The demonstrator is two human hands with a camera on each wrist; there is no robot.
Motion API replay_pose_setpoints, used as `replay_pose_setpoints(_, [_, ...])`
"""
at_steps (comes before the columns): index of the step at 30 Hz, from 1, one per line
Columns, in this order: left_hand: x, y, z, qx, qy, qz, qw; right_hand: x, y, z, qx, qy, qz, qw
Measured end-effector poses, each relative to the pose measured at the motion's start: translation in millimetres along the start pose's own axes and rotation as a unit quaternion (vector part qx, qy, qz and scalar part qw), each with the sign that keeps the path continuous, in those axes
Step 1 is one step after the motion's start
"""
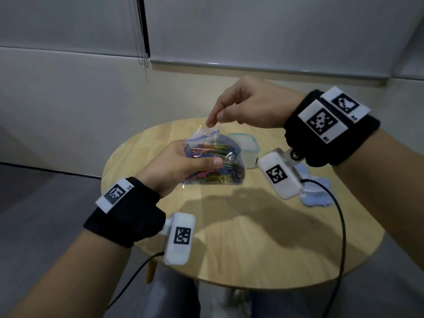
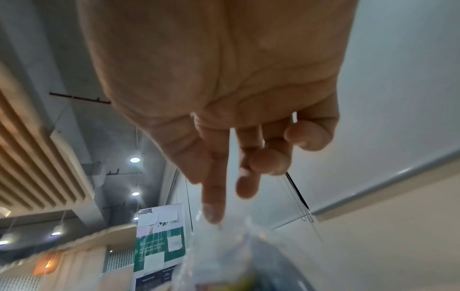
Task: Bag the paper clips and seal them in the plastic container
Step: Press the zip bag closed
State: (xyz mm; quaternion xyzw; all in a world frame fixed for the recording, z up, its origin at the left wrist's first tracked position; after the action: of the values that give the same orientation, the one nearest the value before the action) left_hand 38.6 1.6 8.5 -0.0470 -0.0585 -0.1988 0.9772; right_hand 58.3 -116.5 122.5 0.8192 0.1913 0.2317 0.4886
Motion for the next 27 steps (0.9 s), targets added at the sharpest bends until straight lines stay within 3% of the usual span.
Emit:
replay_pose_setpoints(6, [2,-6,6,-0.045,-0.034,-0.008,0.998,-23,-31,20,0.071,0.024,-0.057,0.996])
replay_pose_setpoints(13, [2,-13,4,-0.083,-0.044,0.010,0.996,-29,-42,36,0.096,-0.025,-0.115,0.988])
replay_pose_setpoints(20, [7,-15,3,-0.101,-0.061,0.057,0.991,-31,-33,40,0.244,0.062,0.053,0.966])
replay_pose_setpoints(24, [7,-12,4,-0.122,-0.068,0.066,0.988,-34,-25,44,0.292,0.060,0.141,0.944])
replay_pose_setpoints(27, [7,-8,7,-0.127,-0.070,0.080,0.986,-35,-22,52,0.299,0.034,0.159,0.940])
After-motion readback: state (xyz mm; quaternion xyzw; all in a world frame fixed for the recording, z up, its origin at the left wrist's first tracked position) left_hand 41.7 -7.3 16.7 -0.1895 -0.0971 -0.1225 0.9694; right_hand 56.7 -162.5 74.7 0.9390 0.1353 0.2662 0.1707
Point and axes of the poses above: each hand's wrist, its own x-axis towards the middle knuckle, its own y-axis out of the back of the hand, z = x × y, the point moved 6 cm from there along x, towards the middle knuckle, and after that the axes turned 4 degrees about -x, right-handed, at the moved point
